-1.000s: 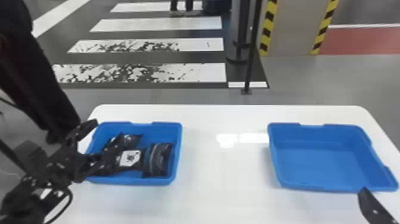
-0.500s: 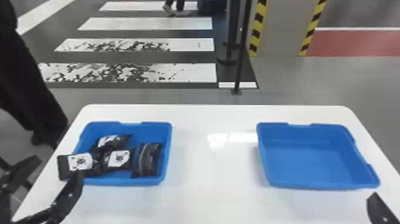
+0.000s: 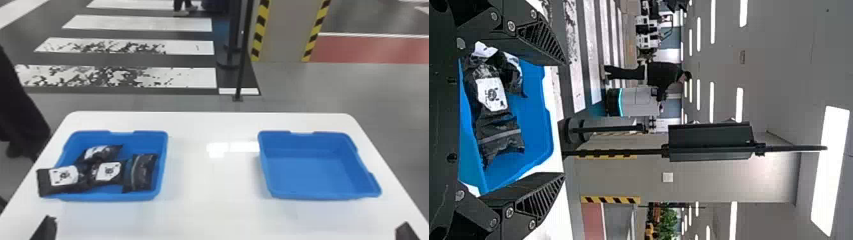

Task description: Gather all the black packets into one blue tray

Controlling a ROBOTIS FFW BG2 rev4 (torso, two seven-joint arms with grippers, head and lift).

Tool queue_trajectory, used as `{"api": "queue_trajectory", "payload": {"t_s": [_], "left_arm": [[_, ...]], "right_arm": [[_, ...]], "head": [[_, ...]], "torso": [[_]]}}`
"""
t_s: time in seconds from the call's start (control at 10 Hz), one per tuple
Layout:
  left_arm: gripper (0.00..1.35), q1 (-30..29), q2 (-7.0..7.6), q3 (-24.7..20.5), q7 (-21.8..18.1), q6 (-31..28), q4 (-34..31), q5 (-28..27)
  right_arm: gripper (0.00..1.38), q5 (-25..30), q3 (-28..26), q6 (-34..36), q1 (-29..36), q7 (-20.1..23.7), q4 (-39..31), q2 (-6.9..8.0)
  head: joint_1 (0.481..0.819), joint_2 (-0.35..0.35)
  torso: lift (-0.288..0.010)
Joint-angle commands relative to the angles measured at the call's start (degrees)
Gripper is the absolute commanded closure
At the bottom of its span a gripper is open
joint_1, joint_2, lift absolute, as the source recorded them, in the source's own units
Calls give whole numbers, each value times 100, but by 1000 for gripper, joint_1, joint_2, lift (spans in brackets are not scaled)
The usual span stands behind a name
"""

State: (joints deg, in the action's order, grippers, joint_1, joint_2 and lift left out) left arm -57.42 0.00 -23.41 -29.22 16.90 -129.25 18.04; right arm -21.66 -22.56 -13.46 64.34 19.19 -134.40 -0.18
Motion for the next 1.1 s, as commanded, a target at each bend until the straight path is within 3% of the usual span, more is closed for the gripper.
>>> {"api": "queue_trajectory", "payload": {"t_s": [0.0,0.4,1.0], "left_arm": [[265,-122,-15,21,39,54,-5,58],[268,-122,-15,-1,100,26,-33,58],[268,-80,-15,101,100,-143,-33,1]], "right_arm": [[131,-28,-6,-173,105,-38,17,23],[131,-165,-6,-201,133,-65,-53,23],[131,-5,-6,-187,105,-65,-138,23]], "head": [[695,-49],[695,-70],[695,-48]], "torso": [[-110],[-110],[-110]]}}
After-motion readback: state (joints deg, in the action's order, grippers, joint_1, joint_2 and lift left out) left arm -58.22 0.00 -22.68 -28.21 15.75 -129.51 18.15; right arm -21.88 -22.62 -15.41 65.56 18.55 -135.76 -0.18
